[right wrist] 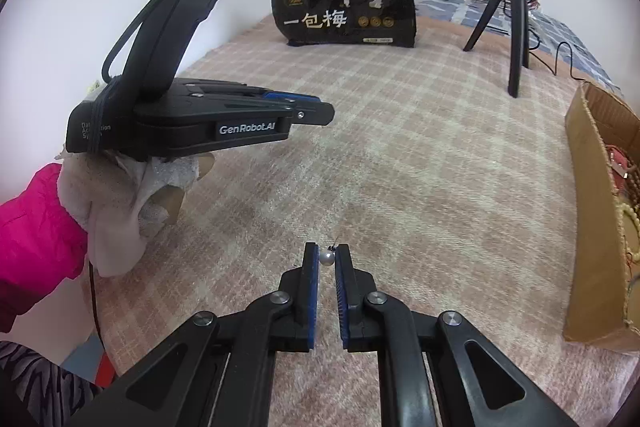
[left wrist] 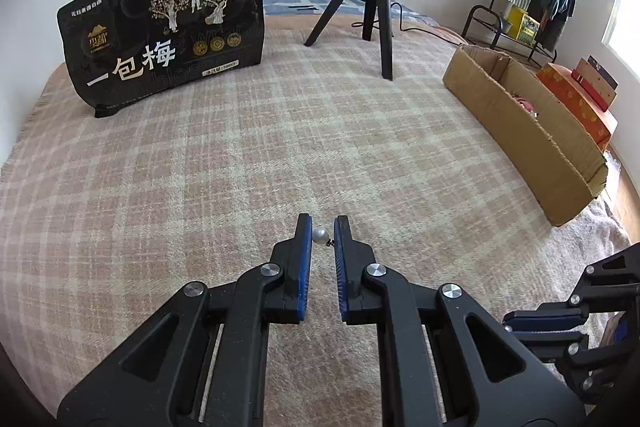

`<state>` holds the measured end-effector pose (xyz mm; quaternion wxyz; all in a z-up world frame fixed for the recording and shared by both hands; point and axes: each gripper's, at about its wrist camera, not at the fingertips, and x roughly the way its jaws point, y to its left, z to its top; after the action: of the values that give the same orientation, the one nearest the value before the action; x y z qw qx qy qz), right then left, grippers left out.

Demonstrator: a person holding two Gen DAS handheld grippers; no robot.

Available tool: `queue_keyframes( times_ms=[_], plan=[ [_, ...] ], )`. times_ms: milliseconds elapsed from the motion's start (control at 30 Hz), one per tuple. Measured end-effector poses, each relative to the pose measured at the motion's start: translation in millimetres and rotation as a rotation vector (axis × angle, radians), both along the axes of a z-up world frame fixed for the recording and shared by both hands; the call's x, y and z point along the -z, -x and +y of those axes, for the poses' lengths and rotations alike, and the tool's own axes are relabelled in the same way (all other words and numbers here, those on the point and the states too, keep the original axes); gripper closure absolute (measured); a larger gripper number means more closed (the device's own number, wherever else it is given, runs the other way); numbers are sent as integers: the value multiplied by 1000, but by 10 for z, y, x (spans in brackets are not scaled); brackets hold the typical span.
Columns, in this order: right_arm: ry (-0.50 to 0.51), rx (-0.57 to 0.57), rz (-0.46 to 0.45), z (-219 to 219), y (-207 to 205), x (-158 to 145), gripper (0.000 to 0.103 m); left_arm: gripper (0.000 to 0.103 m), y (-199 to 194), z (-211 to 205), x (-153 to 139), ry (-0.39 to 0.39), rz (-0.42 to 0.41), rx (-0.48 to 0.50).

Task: Organize jewelry

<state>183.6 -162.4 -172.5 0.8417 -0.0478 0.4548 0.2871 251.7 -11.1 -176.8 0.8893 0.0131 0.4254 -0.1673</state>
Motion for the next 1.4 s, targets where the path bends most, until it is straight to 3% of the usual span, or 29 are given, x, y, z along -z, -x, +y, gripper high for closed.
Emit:
queue_keyframes(
  times_ms=[733,1400],
  plan=[
    [-13,218,-102,-1142,232,-532,97,94,-13,-738,-459,43,-77,103],
    [14,380,-150,-1904,154,-697,97,94,-486,-1656,-745,94,-109,172]
  ],
)
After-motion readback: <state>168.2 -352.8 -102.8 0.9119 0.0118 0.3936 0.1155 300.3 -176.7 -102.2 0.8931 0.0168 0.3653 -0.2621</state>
